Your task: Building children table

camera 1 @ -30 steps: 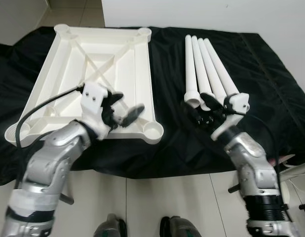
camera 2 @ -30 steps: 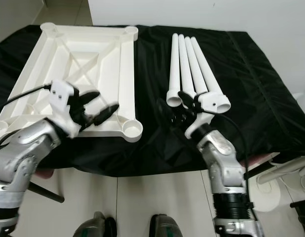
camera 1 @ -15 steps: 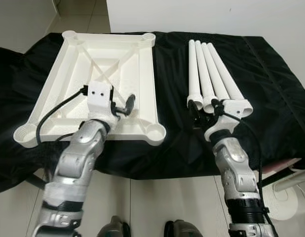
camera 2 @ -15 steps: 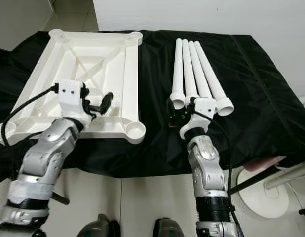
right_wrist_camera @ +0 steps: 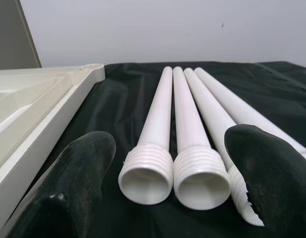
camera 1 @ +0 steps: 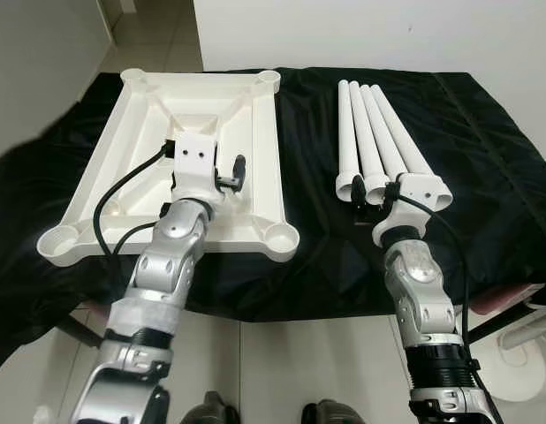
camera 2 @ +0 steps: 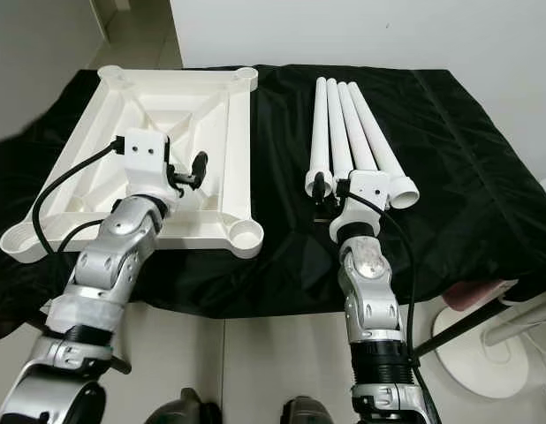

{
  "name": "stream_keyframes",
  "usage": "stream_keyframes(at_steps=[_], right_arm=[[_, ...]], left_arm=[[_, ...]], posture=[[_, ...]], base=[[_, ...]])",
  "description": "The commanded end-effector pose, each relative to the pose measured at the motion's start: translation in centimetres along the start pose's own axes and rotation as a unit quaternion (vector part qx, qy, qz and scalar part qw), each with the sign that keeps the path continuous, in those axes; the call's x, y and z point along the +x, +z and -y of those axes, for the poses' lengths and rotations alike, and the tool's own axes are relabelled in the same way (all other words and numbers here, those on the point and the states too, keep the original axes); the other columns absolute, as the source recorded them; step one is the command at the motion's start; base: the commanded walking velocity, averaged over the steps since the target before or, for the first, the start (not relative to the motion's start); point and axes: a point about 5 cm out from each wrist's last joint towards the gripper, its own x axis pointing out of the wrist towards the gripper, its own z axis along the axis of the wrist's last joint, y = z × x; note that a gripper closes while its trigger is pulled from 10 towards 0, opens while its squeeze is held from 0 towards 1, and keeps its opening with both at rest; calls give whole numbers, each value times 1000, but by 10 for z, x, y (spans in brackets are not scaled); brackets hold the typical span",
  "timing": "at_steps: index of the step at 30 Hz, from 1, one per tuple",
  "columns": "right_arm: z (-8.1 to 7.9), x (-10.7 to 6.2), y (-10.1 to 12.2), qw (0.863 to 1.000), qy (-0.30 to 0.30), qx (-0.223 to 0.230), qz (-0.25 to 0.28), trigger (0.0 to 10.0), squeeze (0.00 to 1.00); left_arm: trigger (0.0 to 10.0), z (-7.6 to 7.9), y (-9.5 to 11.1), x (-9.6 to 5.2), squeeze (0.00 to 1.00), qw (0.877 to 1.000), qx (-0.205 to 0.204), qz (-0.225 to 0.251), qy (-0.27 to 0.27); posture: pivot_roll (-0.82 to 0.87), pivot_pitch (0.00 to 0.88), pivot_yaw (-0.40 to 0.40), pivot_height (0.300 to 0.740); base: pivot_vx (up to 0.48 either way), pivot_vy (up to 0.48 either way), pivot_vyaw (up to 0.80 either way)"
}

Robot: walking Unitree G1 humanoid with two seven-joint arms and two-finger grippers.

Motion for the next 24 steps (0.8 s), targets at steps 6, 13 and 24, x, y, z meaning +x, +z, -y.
stream_keyframes(at_steps=[6,13,24], right_arm=[[3,-2,0,1000,-21,-16,7,10000,0],[3,-10,4,997,-32,-42,47,10000,0],[1,-13,5,997,-13,-42,64,10000,0]], left_arm=[[10000,13,6,4,0,990,140,30,14],[10000,6,-13,-11,0,994,103,14,-29],[10000,0,-19,-17,0,991,124,12,-40]], posture=[[-129,0,66,740],[-120,0,54,740],[-102,0,49,740]], base=[[0,0,0],[0,0,0],[0,0,0]])
